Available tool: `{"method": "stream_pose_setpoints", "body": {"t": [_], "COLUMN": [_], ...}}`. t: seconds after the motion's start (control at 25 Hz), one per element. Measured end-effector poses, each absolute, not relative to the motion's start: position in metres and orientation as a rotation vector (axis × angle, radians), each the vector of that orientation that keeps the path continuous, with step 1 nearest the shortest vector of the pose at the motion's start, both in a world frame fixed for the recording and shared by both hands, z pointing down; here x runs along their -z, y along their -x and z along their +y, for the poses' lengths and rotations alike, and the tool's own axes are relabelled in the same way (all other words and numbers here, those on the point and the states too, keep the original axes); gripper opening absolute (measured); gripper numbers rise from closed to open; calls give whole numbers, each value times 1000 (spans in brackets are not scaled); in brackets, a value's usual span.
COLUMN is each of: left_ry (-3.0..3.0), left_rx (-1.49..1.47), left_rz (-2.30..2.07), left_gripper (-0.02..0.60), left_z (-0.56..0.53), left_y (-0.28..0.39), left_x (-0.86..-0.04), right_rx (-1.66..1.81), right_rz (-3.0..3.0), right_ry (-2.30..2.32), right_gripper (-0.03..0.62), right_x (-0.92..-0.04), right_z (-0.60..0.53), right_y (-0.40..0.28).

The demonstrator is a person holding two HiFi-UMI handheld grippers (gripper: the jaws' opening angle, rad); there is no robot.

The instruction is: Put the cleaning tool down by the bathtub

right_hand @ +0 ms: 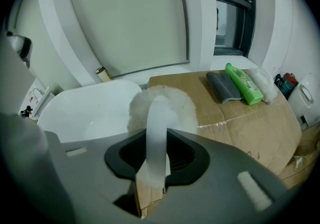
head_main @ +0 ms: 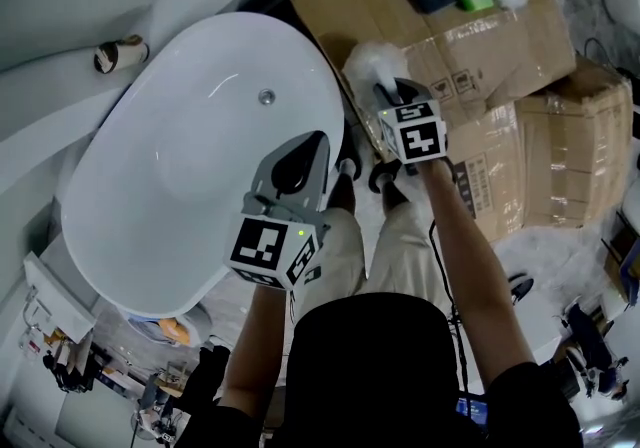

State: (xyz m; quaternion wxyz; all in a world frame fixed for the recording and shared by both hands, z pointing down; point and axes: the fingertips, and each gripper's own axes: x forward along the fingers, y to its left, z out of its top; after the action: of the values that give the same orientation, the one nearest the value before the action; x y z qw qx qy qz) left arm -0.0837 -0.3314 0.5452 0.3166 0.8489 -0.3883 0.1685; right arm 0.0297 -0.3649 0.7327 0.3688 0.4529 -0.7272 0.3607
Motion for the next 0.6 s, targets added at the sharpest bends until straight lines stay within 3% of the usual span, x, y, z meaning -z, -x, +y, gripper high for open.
{"method": "stream_pose_setpoints", "body": {"t": [0.6], "left_ry": [-2204], "left_rx": [-458], "left_rz": [-1025], "left_gripper": [-2], "left_z": [-324], "left_y": [85], "left_x": [-559], "right_rx": [-925], "right_rz": [-1831], "right_ry": [-1151], "right_gripper": [97], "right_x": [-757], "right_z": [-368], "right_y": [-28]}}
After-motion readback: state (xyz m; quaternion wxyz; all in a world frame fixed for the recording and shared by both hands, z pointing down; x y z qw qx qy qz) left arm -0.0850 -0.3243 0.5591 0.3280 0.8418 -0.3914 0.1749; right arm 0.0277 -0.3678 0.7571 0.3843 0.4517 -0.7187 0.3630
